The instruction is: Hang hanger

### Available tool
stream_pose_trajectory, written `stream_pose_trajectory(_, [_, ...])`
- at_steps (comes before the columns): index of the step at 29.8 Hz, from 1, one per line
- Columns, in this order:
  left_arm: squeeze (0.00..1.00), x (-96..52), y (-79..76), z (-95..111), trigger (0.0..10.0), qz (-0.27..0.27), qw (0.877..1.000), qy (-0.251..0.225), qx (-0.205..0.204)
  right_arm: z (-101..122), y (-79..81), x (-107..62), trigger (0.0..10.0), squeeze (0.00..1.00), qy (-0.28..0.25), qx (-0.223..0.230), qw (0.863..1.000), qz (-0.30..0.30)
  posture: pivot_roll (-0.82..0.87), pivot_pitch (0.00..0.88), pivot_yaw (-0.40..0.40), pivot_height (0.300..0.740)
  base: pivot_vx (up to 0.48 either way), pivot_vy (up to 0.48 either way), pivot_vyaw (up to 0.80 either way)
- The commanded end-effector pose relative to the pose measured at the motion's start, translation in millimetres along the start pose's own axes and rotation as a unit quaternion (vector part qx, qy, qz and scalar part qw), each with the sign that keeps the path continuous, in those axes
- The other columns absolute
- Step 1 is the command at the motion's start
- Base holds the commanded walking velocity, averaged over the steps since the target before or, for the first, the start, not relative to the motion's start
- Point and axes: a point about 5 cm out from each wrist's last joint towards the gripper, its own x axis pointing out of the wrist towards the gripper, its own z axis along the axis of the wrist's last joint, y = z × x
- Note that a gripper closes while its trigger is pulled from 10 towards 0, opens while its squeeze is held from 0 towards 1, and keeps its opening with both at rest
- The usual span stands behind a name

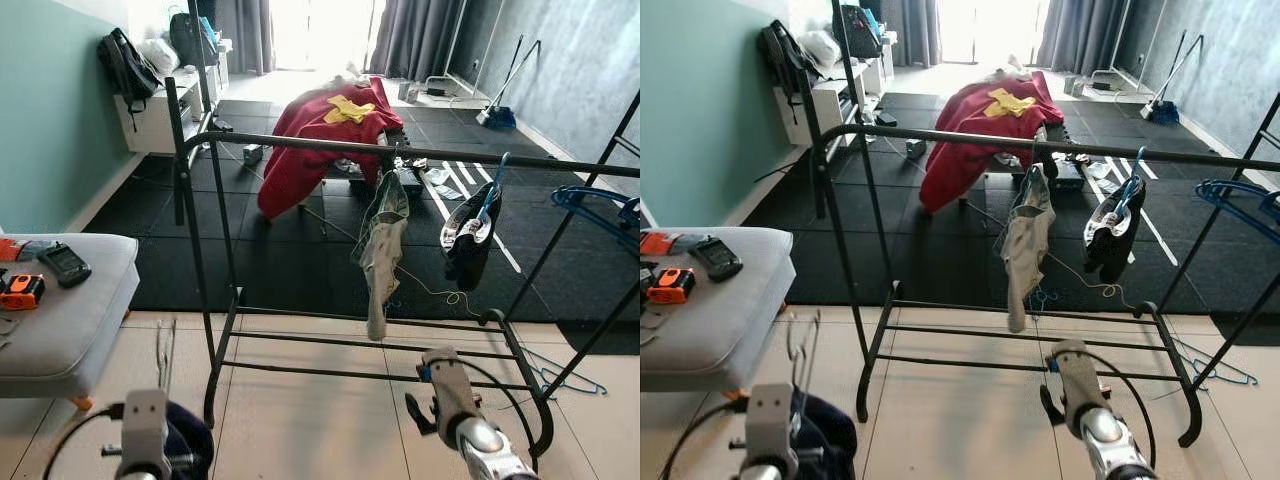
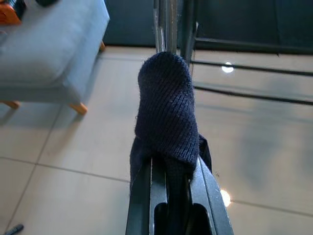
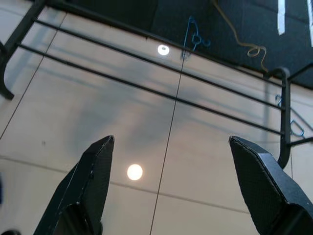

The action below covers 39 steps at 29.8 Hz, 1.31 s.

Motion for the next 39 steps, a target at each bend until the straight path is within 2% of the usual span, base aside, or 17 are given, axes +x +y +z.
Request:
stream_pose_trajectory(1, [0.00,0.0,6.2,-3,10.0,0.006,1.000,0.010,-0.001,1,0.7,0.7,10.0,0.00,0.003,0.006,1.000,-0.002,0.02,0.000,-0.032,0.740,0.000,0.000,0.00])
stream_pose_trajectory(8, [0.00,-2.0,32.5,-5,10.0,0.040,0.999,0.013,-0.005,10,-5.8,2.0,10.0,0.00,-0.018,0.018,1.000,-0.011,0.00,0.000,-0.023,0.740,0.000,0.000,0.00])
stream_pose_trajectory(14, [0.00,-9.4,39.5,-6,10.0,0.042,0.999,0.002,-0.002,7,-14.1,-1.3,10.0,0.00,-0.022,0.024,0.999,-0.017,0.00,0.003,-0.021,0.740,0.000,0.000,0.00])
stream_pose_trajectory(17, [0.00,-37.2,27.8,-41,10.0,0.021,0.999,0.049,0.006,-28,-5.2,-14.1,10.0,0.00,0.016,0.011,1.000,0.000,0.02,0.042,-0.015,0.740,0.000,0.000,0.00])
stream_pose_trajectory(20, [0.00,-44.6,23.1,-50,10.0,0.014,0.998,0.063,0.008,-37,-1.3,-17.6,10.0,0.00,0.025,0.008,1.000,0.005,0.02,0.044,-0.016,0.740,0.000,0.000,0.00])
stream_pose_trajectory(22, [0.00,-56.0,15.5,-64,10.0,0.006,0.996,0.088,0.002,-48,3.2,-22.5,10.0,0.00,0.037,0.011,0.999,0.010,0.02,0.050,-0.020,0.740,0.000,0.000,0.00])
stream_pose_trajectory(25, [0.00,-56.0,15.5,-64,10.0,0.006,0.996,0.088,0.002,-48,3.2,-22.5,10.0,0.00,0.037,0.011,0.999,0.010,0.02,0.050,-0.020,0.740,0.000,0.000,0.00])
stream_pose_trajectory(28, [0.00,-65.4,10.7,-74,10.0,0.003,0.994,0.112,0.000,-61,7.5,-27.6,10.0,0.00,0.064,0.009,0.998,0.014,0.02,0.051,-0.025,0.740,0.000,0.000,0.00])
stream_pose_trajectory(32, [0.00,-68.2,10.3,-78,10.0,0.001,0.992,0.125,0.006,-67,6.9,-29.8,10.0,0.00,0.080,0.000,0.997,0.012,0.03,0.048,-0.026,0.740,0.000,0.000,0.00])
stream_pose_trajectory(35, [0.00,-78.6,5.6,-94,10.0,-0.021,0.982,0.184,0.031,-92,-5.9,-43.8,10.0,0.00,0.143,-0.023,0.989,0.008,0.02,0.025,-0.033,0.740,0.000,0.000,0.00])
stream_pose_trajectory(39, [0.00,-81.9,4.2,-98,10.0,-0.026,0.980,0.197,0.031,-103,-16.5,-52.3,10.0,0.00,0.168,-0.028,0.985,0.005,0.02,0.026,-0.031,0.740,0.000,0.000,0.00])
